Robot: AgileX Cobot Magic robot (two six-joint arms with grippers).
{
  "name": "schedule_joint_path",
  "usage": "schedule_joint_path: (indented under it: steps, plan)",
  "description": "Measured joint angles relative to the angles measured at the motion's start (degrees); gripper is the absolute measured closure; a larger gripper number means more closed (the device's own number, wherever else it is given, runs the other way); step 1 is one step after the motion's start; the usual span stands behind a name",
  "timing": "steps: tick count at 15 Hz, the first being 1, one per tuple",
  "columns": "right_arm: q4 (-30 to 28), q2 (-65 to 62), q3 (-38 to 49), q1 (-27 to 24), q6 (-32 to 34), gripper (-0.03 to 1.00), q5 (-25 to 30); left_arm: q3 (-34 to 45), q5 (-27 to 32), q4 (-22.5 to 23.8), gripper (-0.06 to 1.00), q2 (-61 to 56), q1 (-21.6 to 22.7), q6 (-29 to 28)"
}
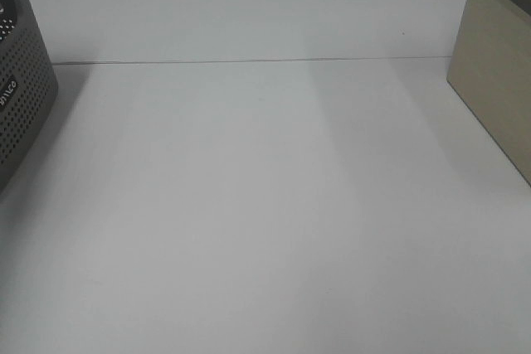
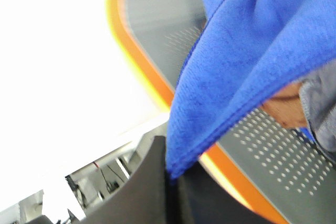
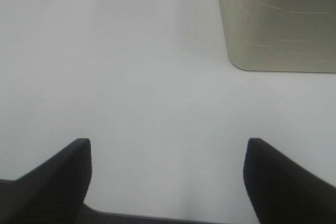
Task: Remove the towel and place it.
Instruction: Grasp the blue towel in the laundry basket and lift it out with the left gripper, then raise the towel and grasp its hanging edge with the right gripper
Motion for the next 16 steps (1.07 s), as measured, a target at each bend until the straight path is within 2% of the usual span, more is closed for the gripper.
schedule_joint_path:
  steps: [3, 6, 8, 13, 16]
  plan:
    - [0.0, 0.0, 0.0, 0.0, 0.0, 0.22, 0.0, 0.0, -4.1, -6.6, 0.94, -8.0, -0.6, -0.1]
    - [0.0, 0.0, 0.0, 0.0, 0.0, 0.22, 0.0, 0.0, -9.2, -9.2, 0.94, -12.8, -2.1, -2.3]
    - [0.0, 0.0, 0.0, 0.0, 0.0, 0.22, 0.0, 0.0, -14.4, -9.3, 0.94, -15.9, -5.9, -4.4]
    - [0.0, 0.0, 0.0, 0.0, 0.0, 0.22, 0.0, 0.0, -20.5, -9.2, 0.94, -16.1, -13.4, -4.5]
    - [0.0, 0.0, 0.0, 0.0, 0.0, 0.22, 0.0, 0.0, -23.1, -9.2, 0.94, -16.1, -19.9, -4.6]
